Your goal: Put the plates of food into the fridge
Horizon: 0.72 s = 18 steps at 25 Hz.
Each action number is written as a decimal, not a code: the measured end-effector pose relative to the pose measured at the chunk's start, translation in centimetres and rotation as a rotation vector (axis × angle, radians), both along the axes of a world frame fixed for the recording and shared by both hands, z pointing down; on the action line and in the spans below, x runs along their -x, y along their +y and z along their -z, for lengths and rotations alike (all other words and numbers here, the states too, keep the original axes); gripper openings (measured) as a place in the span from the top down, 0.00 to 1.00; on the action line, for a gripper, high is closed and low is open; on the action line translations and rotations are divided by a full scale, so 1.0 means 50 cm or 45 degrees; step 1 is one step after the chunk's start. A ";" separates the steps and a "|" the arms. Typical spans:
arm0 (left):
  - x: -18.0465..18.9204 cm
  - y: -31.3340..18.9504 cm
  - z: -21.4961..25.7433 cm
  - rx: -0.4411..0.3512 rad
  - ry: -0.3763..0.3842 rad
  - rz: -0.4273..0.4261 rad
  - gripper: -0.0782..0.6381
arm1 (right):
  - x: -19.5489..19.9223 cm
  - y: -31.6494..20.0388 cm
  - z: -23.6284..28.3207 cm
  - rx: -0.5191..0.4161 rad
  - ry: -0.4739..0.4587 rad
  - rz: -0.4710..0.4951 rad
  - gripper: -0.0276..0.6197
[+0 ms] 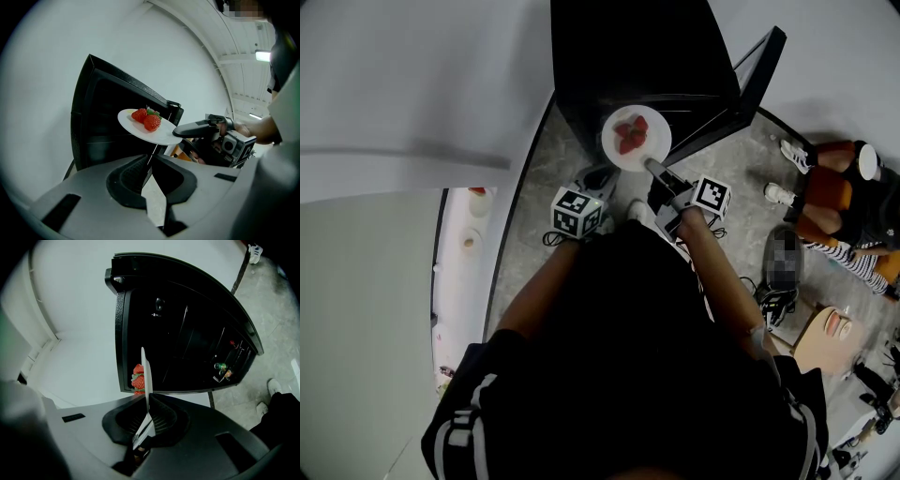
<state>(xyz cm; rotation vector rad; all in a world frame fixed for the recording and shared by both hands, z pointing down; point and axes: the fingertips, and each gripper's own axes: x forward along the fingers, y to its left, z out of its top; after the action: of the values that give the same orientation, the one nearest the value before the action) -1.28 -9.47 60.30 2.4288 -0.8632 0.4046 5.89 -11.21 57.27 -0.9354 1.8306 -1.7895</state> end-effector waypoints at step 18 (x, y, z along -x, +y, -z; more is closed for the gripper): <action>-0.010 -0.035 -0.051 0.056 -0.054 -0.004 0.86 | -0.022 -0.053 -0.078 0.085 0.006 -0.018 0.91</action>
<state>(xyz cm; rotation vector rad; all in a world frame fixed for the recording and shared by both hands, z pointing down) -0.75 -11.22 62.83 2.3893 -0.8599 0.4733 6.98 -13.86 61.17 -0.9755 1.7725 -1.8518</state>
